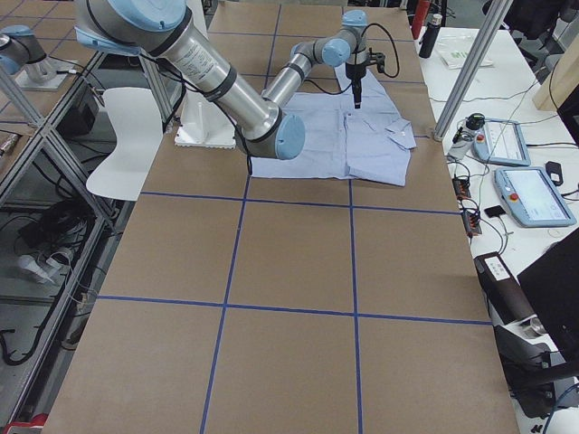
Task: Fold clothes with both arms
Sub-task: 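Withdraw the open right gripper away from the shirt, then move the left gripper to the cuff of the other sleeve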
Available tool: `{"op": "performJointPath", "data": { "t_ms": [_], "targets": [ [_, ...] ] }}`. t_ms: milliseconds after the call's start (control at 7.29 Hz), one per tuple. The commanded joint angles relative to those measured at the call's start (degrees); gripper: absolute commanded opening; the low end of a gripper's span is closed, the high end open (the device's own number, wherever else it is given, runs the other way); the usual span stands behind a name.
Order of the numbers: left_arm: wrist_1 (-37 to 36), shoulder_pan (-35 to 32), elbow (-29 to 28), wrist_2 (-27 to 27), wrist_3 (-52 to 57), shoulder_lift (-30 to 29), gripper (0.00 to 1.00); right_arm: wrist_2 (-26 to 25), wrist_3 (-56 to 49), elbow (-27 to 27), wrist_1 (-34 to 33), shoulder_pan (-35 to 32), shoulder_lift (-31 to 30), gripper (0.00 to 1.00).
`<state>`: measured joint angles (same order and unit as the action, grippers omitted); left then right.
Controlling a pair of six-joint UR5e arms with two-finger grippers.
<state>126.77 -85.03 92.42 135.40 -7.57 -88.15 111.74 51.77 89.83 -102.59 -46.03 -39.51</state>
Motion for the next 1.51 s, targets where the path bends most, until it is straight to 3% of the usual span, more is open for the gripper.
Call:
{"op": "performJointPath", "data": {
  "t_ms": [0,274,549,686,823,1372],
  "targets": [
    [10.7,5.7,-4.6,-0.4,-8.1,0.0,1.0,4.7,-15.7,16.4,-6.2,-8.7,-14.7,1.0],
    [17.8,8.3,-8.7,-1.9,-15.2,0.0,1.0,11.4,-32.5,23.6,-8.1,-17.9,-26.9,1.0],
    [21.7,16.1,-9.0,-14.8,-26.0,0.0,1.0,16.7,-48.5,24.2,-7.4,-27.1,-36.6,1.0],
    [22.2,17.3,-9.7,-15.9,-26.5,-0.1,1.0,18.7,-55.8,24.2,-7.3,-31.1,-41.1,1.0],
    [23.9,17.5,-11.6,-15.8,-26.7,-0.1,1.0,19.2,-59.6,24.1,-7.3,-33.7,-43.4,1.0],
    [29.6,23.0,-17.4,-17.5,-34.2,-2.0,1.0,19.2,-59.7,24.2,-7.3,-33.8,-43.8,1.0]
  ]
}}
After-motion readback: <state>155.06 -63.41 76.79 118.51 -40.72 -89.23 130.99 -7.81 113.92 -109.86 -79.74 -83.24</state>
